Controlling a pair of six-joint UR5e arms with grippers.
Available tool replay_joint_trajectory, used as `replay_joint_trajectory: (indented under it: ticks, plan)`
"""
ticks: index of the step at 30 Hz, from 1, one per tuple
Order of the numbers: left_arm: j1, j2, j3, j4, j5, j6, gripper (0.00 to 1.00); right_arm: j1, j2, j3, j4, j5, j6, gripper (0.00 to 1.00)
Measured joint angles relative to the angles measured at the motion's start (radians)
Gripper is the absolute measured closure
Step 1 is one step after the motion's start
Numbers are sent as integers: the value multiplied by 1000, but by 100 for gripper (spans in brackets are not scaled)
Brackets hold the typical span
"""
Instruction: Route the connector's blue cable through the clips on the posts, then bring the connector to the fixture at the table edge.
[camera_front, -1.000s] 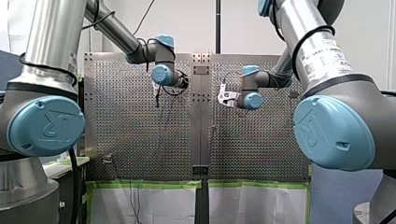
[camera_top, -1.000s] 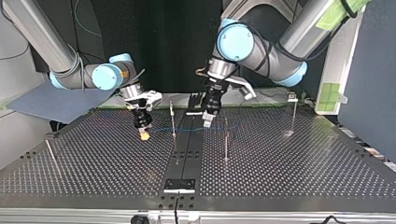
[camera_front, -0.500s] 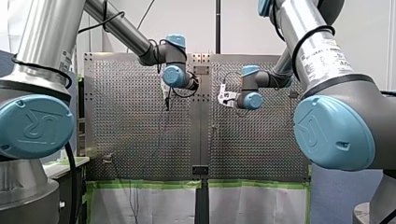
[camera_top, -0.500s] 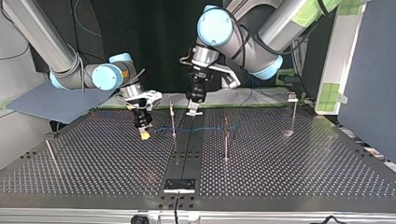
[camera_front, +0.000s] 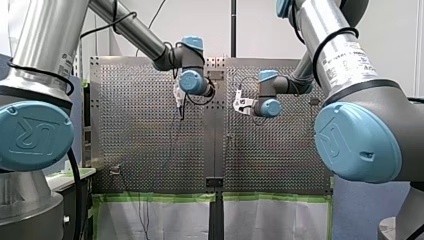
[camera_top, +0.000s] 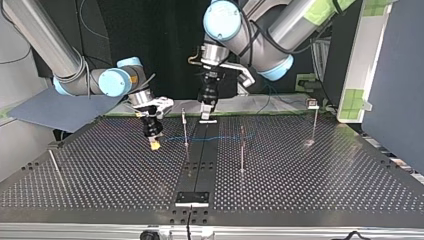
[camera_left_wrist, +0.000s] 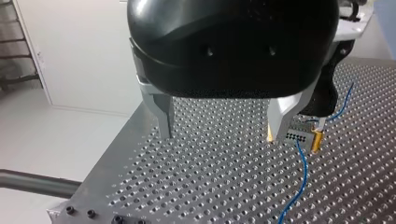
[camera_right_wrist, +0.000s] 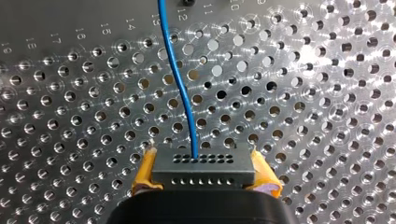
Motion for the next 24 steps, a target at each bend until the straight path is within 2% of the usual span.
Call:
replay_joint_trajectory:
  ticks: [7,12,18,24]
  plan:
    - [11,-45,33,45,-39,29,0,0,0,0,0,0,0,100]
    - [27,-88,67,52,-74,58,0,0,0,0,-1,0,0,100]
    - [55,-141,75,25,-80,73,0,0,0,0,-1,0,0,100]
    - [72,-183,86,28,-78,78,0,0,0,0,0,0,0,100]
